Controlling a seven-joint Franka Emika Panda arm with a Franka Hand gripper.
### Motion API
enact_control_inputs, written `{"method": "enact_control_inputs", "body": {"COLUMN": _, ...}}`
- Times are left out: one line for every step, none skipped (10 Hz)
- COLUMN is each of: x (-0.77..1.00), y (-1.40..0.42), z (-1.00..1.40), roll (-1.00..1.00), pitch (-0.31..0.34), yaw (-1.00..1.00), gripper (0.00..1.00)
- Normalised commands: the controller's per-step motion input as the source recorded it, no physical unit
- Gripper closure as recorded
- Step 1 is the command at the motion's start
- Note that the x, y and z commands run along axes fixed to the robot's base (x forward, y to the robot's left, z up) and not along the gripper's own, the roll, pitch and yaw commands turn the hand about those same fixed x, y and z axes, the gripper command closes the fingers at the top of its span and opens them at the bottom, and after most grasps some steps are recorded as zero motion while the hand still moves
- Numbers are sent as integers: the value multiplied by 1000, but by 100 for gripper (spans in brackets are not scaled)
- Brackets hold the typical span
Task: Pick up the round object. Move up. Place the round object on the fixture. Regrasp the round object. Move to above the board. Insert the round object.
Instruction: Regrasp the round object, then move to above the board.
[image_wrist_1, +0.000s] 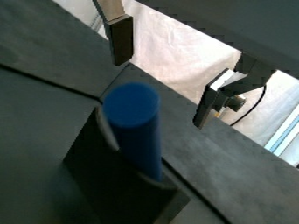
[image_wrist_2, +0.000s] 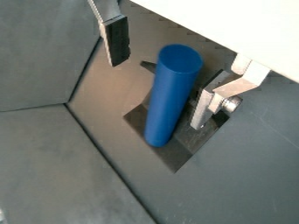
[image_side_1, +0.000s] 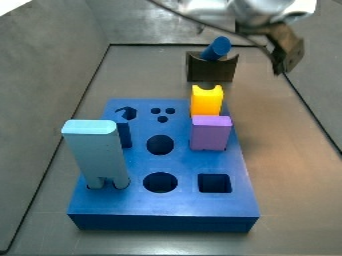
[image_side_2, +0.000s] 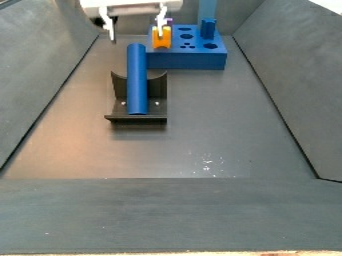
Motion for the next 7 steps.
{"method": "enact_control_inputs", "body": {"x": 102, "y": 5, "z": -742, "roll": 77, "pitch": -64, "yaw": -31, "gripper": 0}}
{"method": "enact_control_inputs", "body": {"x": 90, "y": -1, "z": -525, "roll": 75, "pitch": -31, "yaw": -38, "gripper": 0}}
{"method": "enact_control_inputs", "body": {"x": 87, "y": -2, "z": -364, "roll": 76, "pitch": -11, "yaw": -33, "gripper": 0}}
{"method": "enact_control_inputs", "body": {"x": 85, "y": -3, "z": -218, "roll": 71, "pitch": 8, "yaw": -23, "gripper": 0}}
{"method": "enact_control_inputs", "body": {"x": 0, "y": 0, "z": 0, "roll": 0, "pitch": 0, "yaw": 0, "gripper": 100}}
{"method": "enact_control_inputs", "body": {"x": 46, "y": 66, "z": 1000, "roll": -537, "pitch": -4, "yaw": 67, "gripper": 100}}
{"method": "enact_control_inputs", "body": {"x": 44, "y": 66, "z": 1000, "roll": -529, "pitch": -3, "yaw": 57, "gripper": 100}}
